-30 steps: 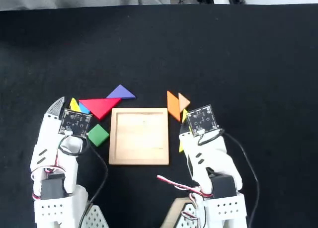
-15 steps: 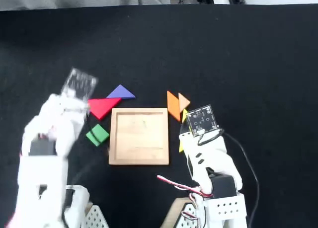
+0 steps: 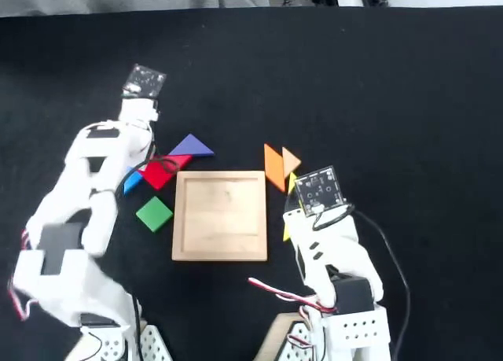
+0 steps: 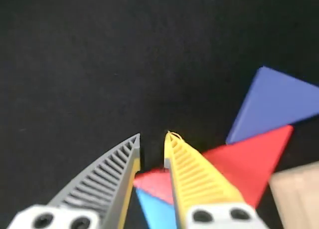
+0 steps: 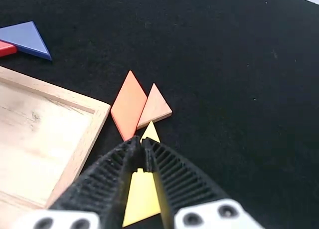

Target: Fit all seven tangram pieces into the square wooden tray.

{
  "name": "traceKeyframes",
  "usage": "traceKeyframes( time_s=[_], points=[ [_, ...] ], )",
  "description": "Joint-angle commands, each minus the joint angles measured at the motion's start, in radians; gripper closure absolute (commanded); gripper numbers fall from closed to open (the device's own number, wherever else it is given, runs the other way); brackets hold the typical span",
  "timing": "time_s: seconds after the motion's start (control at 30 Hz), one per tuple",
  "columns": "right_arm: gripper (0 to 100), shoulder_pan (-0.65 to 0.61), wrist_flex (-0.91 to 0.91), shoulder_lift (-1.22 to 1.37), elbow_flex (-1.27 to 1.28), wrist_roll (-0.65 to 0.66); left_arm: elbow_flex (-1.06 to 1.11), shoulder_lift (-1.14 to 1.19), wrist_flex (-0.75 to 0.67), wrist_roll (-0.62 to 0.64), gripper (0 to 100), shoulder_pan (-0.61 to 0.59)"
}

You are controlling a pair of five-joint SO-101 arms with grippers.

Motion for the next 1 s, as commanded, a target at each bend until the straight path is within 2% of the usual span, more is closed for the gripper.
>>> traceKeyframes(
  time_s=[0.0,0.07,0.13,0.3,0.53,0.67,0.8,0.9,0.97],
  points=[
    [98.6,0.017,0.002,-0.067,0.001,0.006,-0.111,0.109,-0.034,0.003,91,-0.01],
    [98.6,0.017,0.0,-0.067,0.001,0.006,-0.113,0.107,-0.028,0.003,91,-0.022],
    [98.6,0.017,0.0,-0.067,0.001,0.006,-0.12,0.095,0.035,-0.018,91,-0.025],
    [98.6,0.017,0.002,-0.067,0.001,0.006,-0.165,0.104,0.224,-0.275,91,-0.024],
    [98.6,0.017,0.002,-0.067,0.001,0.006,-0.174,0.103,0.5,-0.385,91,-0.084],
    [98.6,0.017,0.002,-0.067,0.001,0.006,-0.182,0.078,0.626,-0.407,91,-0.116],
    [98.6,0.015,0.002,-0.067,0.001,0.006,-0.237,-0.061,0.715,-0.397,91,-0.102],
    [98.6,0.017,0.002,-0.067,0.001,0.006,-0.248,-0.178,0.736,-0.356,91,-0.042],
    [98.6,0.018,0.002,-0.067,0.001,0.006,-0.22,-0.204,0.718,-0.348,87,0.012]
  ],
)
